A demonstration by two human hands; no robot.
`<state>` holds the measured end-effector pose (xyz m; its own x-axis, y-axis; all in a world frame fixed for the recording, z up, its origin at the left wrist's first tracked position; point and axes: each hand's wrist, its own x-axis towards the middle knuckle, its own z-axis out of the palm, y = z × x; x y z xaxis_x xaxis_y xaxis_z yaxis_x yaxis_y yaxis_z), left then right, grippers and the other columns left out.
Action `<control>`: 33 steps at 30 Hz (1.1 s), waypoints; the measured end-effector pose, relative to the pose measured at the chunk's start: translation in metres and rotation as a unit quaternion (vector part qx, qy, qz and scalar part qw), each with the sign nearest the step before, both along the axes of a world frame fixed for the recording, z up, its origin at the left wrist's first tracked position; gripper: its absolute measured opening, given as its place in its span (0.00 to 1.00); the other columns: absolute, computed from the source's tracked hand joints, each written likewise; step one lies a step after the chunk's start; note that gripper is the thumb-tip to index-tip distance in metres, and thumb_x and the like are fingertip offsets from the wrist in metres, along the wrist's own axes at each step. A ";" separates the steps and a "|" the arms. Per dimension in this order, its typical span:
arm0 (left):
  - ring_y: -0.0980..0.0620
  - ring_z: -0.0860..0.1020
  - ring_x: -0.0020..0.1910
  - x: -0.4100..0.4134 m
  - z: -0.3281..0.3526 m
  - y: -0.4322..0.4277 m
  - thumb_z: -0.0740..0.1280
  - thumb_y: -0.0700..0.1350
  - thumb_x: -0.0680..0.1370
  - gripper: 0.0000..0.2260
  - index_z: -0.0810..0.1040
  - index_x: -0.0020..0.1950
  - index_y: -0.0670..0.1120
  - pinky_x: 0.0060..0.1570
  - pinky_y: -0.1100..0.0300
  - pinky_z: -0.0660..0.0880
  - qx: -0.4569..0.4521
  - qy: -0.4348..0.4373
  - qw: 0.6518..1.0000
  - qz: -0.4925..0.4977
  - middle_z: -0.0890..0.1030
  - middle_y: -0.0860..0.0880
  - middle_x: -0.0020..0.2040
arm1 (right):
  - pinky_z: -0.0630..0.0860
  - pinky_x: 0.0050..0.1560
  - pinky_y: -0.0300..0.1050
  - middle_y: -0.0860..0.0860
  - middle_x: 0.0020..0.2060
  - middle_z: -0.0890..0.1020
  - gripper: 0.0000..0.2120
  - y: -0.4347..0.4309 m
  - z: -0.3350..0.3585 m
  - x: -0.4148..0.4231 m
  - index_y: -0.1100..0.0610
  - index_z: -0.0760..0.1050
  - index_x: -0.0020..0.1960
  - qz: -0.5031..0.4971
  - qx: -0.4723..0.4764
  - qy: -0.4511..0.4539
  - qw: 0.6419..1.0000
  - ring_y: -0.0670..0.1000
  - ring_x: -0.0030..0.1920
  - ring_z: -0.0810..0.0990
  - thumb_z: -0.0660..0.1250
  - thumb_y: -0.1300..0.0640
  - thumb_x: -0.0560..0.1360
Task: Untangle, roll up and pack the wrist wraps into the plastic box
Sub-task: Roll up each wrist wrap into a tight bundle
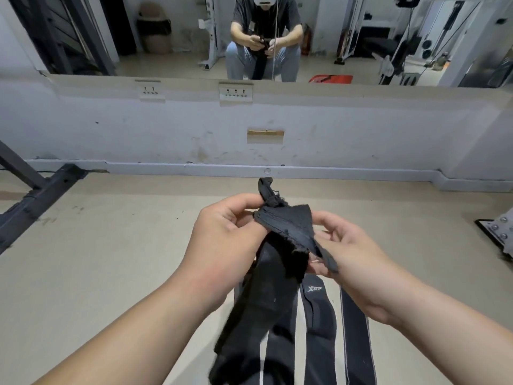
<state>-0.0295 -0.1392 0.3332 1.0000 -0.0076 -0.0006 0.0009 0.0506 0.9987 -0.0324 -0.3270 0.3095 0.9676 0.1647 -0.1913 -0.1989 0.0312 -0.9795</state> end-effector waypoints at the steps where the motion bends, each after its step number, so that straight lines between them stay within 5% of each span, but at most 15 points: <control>1: 0.50 0.84 0.36 0.000 0.001 0.001 0.71 0.33 0.80 0.09 0.88 0.52 0.45 0.33 0.63 0.78 -0.006 0.002 1.000 -0.005 0.89 0.42 0.44 | 0.81 0.44 0.40 0.54 0.47 0.89 0.11 0.000 0.000 0.000 0.53 0.83 0.62 0.003 0.007 0.009 1.000 0.48 0.40 0.84 0.68 0.61 0.82; 5: 0.52 0.83 0.31 -0.007 0.004 -0.004 0.70 0.35 0.81 0.10 0.87 0.52 0.48 0.31 0.65 0.75 0.005 -0.004 0.999 -0.036 0.88 0.43 0.39 | 0.77 0.38 0.41 0.54 0.39 0.86 0.06 -0.001 0.001 0.001 0.58 0.83 0.57 -0.006 0.027 0.037 0.999 0.48 0.35 0.81 0.69 0.61 0.81; 10: 0.44 0.77 0.38 -0.006 0.002 -0.008 0.72 0.42 0.81 0.07 0.86 0.55 0.53 0.42 0.49 0.73 0.005 -0.004 0.998 -0.058 0.82 0.28 0.43 | 0.81 0.62 0.62 0.64 0.57 0.86 0.13 0.001 -0.002 0.003 0.62 0.79 0.65 -0.043 0.079 0.024 0.996 0.64 0.58 0.86 0.70 0.62 0.81; 13: 0.46 0.76 0.36 -0.005 -0.003 -0.010 0.70 0.40 0.82 0.10 0.86 0.53 0.55 0.40 0.50 0.74 0.029 -0.035 0.998 -0.040 0.82 0.30 0.39 | 0.86 0.52 0.52 0.62 0.55 0.88 0.11 0.005 -0.001 0.002 0.61 0.80 0.63 -0.050 0.099 0.014 0.994 0.62 0.55 0.88 0.66 0.65 0.83; 16: 0.57 0.85 0.40 -0.005 -0.009 -0.011 0.69 0.34 0.81 0.14 0.88 0.53 0.52 0.41 0.62 0.80 0.043 -0.060 0.997 -0.004 0.89 0.50 0.43 | 0.83 0.39 0.45 0.60 0.50 0.88 0.13 0.003 0.002 0.000 0.57 0.84 0.58 -0.062 0.094 0.021 0.993 0.57 0.46 0.88 0.63 0.67 0.82; 21: 0.61 0.86 0.50 0.002 -0.011 -0.010 0.68 0.30 0.81 0.17 0.89 0.53 0.51 0.51 0.67 0.81 0.031 -0.032 0.999 0.030 0.89 0.56 0.49 | 0.78 0.41 0.45 0.53 0.48 0.87 0.21 0.004 0.013 -0.001 0.55 0.88 0.56 -0.033 0.128 0.056 0.990 0.50 0.38 0.83 0.59 0.47 0.84; 24: 0.62 0.86 0.53 0.002 -0.012 -0.009 0.67 0.30 0.80 0.18 0.89 0.53 0.52 0.56 0.66 0.81 0.028 -0.022 0.998 0.046 0.89 0.58 0.50 | 0.76 0.50 0.49 0.54 0.53 0.88 0.20 0.003 0.011 -0.003 0.54 0.87 0.58 0.001 0.088 0.009 0.996 0.50 0.47 0.84 0.64 0.42 0.81; 27: 0.65 0.84 0.56 0.000 -0.012 -0.007 0.67 0.31 0.80 0.19 0.89 0.56 0.53 0.62 0.64 0.79 0.087 -0.044 0.994 0.055 0.88 0.62 0.52 | 0.80 0.53 0.49 0.57 0.55 0.88 0.14 0.006 0.009 -0.005 0.56 0.85 0.60 0.000 0.092 -0.034 0.995 0.53 0.53 0.86 0.73 0.50 0.79; 33: 0.67 0.81 0.61 -0.005 -0.012 -0.008 0.64 0.33 0.82 0.19 0.87 0.63 0.52 0.67 0.62 0.76 0.103 -0.015 0.994 -0.025 0.87 0.62 0.58 | 0.78 0.37 0.34 0.51 0.43 0.89 0.07 0.009 0.008 -0.008 0.58 0.83 0.54 -0.078 0.063 -0.053 0.994 0.46 0.40 0.87 0.69 0.66 0.80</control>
